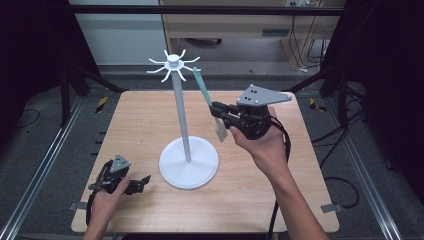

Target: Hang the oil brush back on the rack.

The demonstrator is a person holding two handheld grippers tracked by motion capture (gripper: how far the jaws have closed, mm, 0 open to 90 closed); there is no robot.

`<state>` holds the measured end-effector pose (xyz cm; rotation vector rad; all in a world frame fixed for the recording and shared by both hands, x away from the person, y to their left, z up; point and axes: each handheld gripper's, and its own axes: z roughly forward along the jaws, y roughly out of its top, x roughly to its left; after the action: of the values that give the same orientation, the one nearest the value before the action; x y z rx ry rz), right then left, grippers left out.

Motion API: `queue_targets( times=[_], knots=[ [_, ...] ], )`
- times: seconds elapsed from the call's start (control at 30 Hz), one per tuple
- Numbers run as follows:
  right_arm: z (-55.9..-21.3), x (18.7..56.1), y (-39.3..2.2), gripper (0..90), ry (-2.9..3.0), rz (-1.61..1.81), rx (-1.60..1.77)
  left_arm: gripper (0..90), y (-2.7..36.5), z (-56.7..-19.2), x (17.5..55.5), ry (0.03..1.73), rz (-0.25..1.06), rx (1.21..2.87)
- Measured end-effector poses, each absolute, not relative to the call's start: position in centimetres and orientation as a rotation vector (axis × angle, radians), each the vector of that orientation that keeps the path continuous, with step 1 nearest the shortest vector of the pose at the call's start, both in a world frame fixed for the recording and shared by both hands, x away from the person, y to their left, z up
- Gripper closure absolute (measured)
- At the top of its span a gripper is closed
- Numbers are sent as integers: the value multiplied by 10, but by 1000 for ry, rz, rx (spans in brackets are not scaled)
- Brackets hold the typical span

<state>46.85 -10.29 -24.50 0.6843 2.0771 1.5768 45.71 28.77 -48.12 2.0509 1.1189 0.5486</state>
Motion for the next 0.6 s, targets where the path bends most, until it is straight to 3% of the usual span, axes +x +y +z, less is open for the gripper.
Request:
queue_targets(
  times=[0.6],
  knots=[
    [-247, 473, -99, 832, 2082, 1578, 688, 46, 288, -481, 457, 1114, 546, 2064]
  ],
)
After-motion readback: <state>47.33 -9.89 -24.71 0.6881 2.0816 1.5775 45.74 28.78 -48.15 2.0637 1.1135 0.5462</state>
